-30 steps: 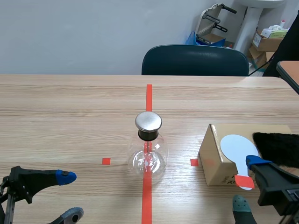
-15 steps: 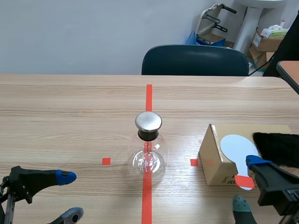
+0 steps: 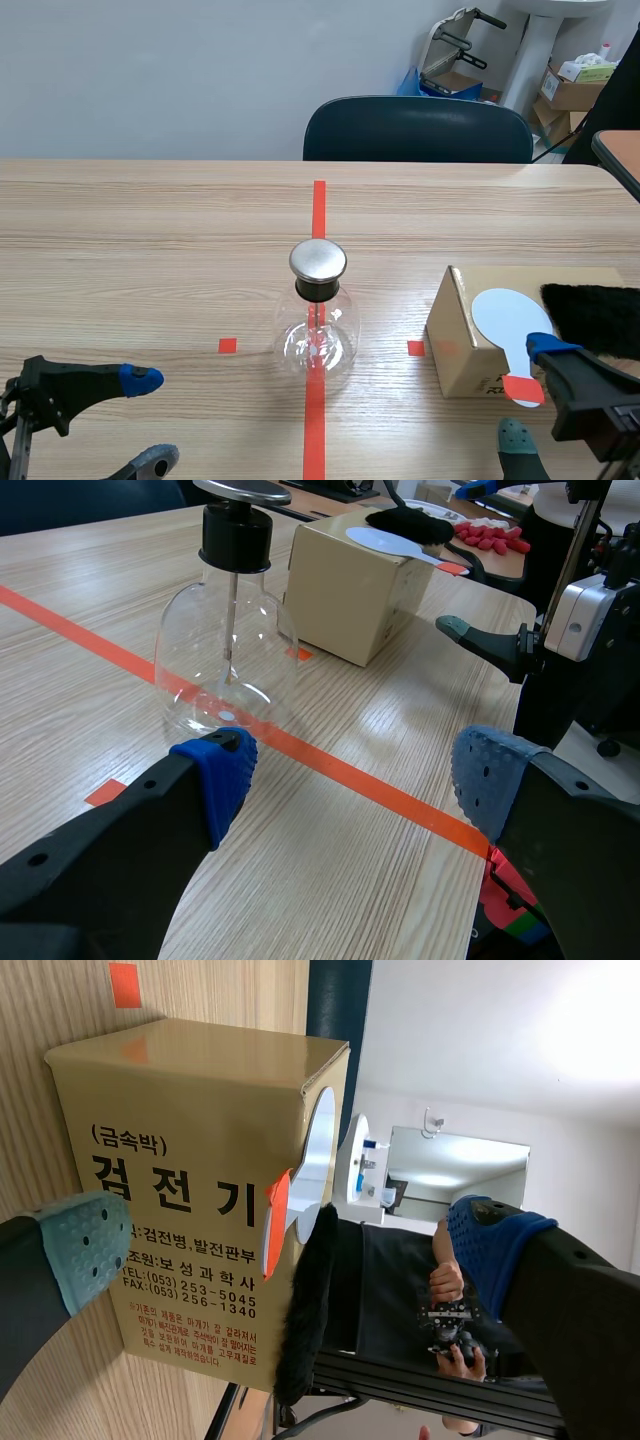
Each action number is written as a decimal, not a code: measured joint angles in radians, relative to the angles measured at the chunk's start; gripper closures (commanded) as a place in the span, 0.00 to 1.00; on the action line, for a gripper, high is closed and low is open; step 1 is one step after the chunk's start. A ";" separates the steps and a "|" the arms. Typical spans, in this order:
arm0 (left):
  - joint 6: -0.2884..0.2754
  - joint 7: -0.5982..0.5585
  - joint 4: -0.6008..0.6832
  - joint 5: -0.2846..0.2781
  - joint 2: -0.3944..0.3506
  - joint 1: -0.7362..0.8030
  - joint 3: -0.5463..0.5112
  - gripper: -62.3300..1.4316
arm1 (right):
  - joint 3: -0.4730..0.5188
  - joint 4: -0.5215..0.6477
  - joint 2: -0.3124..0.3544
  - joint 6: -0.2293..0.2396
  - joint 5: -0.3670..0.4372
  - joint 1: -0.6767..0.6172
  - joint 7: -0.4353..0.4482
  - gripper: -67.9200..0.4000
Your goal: Do the electroscope experiment
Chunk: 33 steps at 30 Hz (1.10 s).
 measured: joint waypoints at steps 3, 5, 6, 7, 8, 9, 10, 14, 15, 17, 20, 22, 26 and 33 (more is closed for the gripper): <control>0.000 0.000 0.000 0.000 0.000 0.000 0.000 0.29 | 0.000 0.000 0.000 0.000 0.000 0.000 0.000 0.00; 0.000 0.000 0.000 0.000 0.000 0.000 0.000 0.29 | 0.000 0.000 0.000 0.000 0.000 0.000 0.000 0.00; 0.000 0.000 0.000 0.000 0.000 0.000 0.000 0.29 | 0.000 0.000 0.000 0.000 0.000 0.000 0.000 0.00; 0.000 0.000 0.000 0.000 0.000 0.000 0.000 0.29 | 0.000 0.000 0.000 0.000 0.000 0.000 0.000 0.00; 0.000 0.000 0.000 0.000 0.000 0.000 0.000 0.29 | 0.000 0.000 0.000 0.000 0.000 0.000 0.000 0.00; 0.000 0.000 0.000 0.000 0.000 0.000 0.000 0.29 | 0.000 0.000 0.000 0.000 0.000 0.000 0.000 0.00; 0.000 0.000 0.000 0.000 0.000 0.000 0.000 0.29 | 0.000 0.000 0.000 0.000 0.000 0.000 0.000 0.00; 0.000 0.000 0.000 0.000 0.000 0.000 0.000 0.29 | 0.000 0.000 0.000 0.000 0.000 0.000 0.000 0.00; 0.000 0.000 0.000 0.000 0.000 0.000 0.000 0.29 | 0.000 0.000 0.000 0.000 0.000 0.000 0.000 0.00; 0.000 0.000 0.000 0.000 0.000 0.000 0.000 0.29 | 0.000 0.000 0.000 0.000 0.000 0.000 0.000 0.00; 0.000 0.000 0.000 -0.001 0.000 0.000 0.000 0.29 | 0.000 0.000 0.000 0.000 0.000 0.000 0.000 0.00; 0.000 -0.003 0.000 -0.008 0.000 0.000 0.000 0.29 | 0.000 0.000 0.000 0.000 0.000 0.000 0.000 0.00; 0.000 -0.050 0.000 -0.048 0.000 0.000 0.000 0.29 | 0.000 0.000 0.000 0.000 0.000 0.000 0.000 0.00; 0.003 -0.059 0.000 -0.131 -0.002 0.000 -0.007 0.29 | 0.000 0.000 0.000 0.000 0.000 0.000 0.000 0.00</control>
